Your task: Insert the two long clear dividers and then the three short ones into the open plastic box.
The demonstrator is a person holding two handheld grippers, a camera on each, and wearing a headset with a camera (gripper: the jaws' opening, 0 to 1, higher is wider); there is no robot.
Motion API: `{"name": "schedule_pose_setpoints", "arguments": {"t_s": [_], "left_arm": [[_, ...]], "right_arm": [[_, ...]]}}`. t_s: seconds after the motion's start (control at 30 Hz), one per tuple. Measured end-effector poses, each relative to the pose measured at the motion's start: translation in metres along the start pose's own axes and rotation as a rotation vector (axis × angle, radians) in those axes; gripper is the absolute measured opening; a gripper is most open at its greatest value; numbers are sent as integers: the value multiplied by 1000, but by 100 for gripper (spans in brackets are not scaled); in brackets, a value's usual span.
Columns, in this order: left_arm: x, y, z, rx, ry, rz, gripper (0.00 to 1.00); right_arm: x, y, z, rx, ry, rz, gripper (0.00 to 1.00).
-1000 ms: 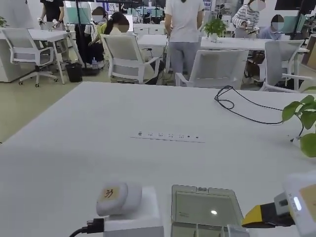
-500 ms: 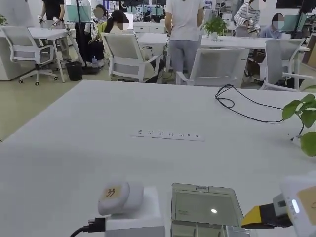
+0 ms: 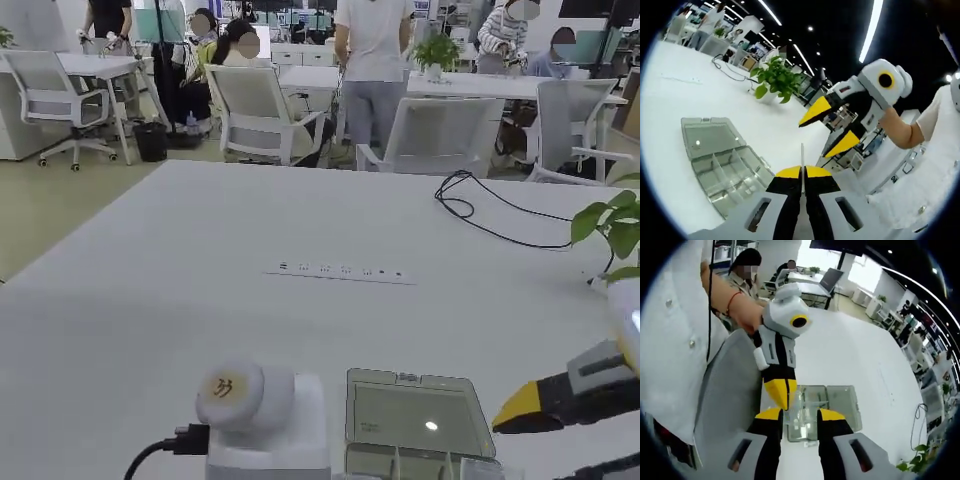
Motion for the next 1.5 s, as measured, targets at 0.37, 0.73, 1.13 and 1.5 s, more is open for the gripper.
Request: {"name": "schedule_pose_setpoints", "arguments": {"t_s": [0.37,0.73,1.13,1.5], "left_arm": [[19,-11,-6,24,135,299,0],[31,-11,-7,27,195,320,0],[32,-10,-6,15,201,339,0],[29,-10,-6,18,189,339,0]], "right_arm": [[-13,-8,-1,49,-237,85,17],[-33,-8,6,35,-361,66,8],[-33,-8,8,49,-375,75,3],[-28,-3,10,54,-363,61,3]]}}
Point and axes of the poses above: the centre of the closed fingertips' face, and the gripper's own axes: z roughly forward along the fingers, x roughly to its right, y roughly out of its underside, the point moved 1 cm from there along -z, roughly backward along the fingers, and after that the axes turned 8 degrees about x, right-handed, at the moved point
